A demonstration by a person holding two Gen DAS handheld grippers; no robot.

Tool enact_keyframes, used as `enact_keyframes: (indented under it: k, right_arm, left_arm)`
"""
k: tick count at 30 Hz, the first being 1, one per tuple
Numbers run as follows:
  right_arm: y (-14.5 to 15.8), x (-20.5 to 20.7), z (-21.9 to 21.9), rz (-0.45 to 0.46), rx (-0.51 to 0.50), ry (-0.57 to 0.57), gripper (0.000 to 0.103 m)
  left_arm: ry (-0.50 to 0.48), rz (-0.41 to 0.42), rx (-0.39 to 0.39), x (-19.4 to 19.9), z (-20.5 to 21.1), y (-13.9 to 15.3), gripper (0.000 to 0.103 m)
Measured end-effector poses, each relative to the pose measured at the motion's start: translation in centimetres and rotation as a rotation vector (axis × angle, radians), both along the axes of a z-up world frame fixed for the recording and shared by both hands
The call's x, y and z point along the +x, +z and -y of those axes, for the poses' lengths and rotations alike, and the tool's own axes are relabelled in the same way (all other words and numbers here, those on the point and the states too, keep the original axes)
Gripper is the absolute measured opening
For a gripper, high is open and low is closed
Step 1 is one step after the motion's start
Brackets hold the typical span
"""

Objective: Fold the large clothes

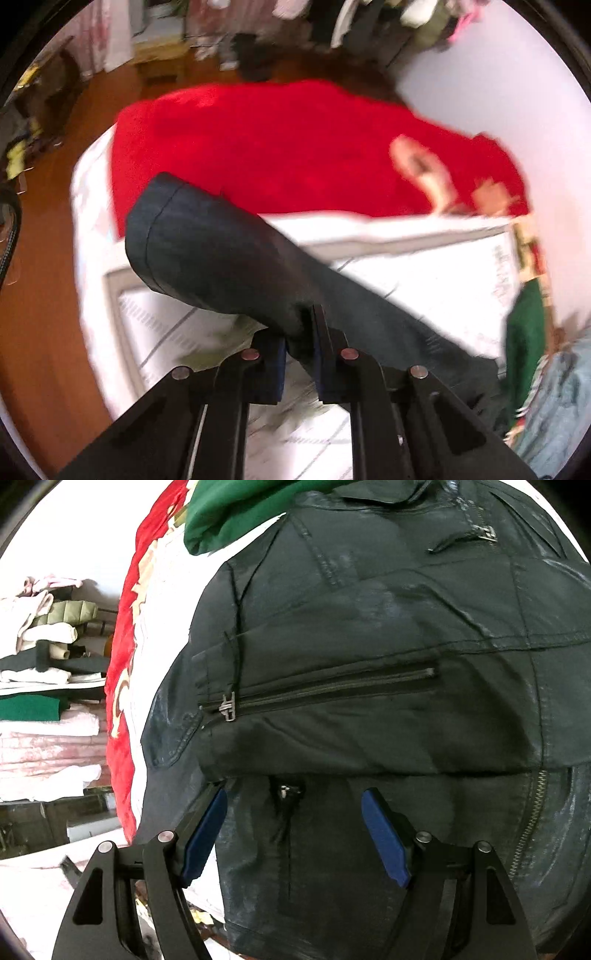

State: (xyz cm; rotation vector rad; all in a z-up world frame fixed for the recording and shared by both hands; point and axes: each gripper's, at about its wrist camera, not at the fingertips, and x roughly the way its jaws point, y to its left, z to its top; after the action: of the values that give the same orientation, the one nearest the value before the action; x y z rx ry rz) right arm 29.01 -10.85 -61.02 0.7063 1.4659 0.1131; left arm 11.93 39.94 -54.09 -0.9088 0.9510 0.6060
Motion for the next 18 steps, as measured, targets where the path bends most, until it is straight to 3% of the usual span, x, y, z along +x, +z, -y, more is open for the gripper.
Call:
enact_keyframes:
  k: [4,7,10,13,14,15,18]
  right_arm:
    - [0.3,0.2,-0.6,-0.007,-0.010,0.022,0.077]
    - [0.0,0.3,-0.6,-0.024,-0.025,0.026,0.077]
    - [-0.5,0.4,-0.4,-0.045,-0.047,0.023,0.077]
    - [-0.7,0.7,-0.1,-0.062,-0.091,0.015,0.077]
    - [-0.6,0.8,0.0,-0.061,-0.119,0.014,0.077]
    - [-0.3,1.1,-0.1,-0.059,-0.157,0.018,0.077]
    - [0.6,1.8,-0.9,-0.036,-0.267,0.042,0.077]
  left_arm:
    - [0.033,0.114,-0.176,-1.5,0.5,-3.1,0.015]
    - [0.041,0.176,-0.360,-0.9,3.0,-6.3,0.033]
    - [0.093,0.242,-0.447,0.2,4.2,-8.4,0.034]
    - [0.091,0.202,-0.366,1.9,5.0,-7.2,0.031]
    - [0.081,0.158,-0.296,2.7,5.1,-6.2,0.028]
    - [0.071,0.130,-0.246,3.4,5.3,-5.4,0.011]
    - [0.018,0.098,-0.129,5.4,5.3,-3.0,0.005]
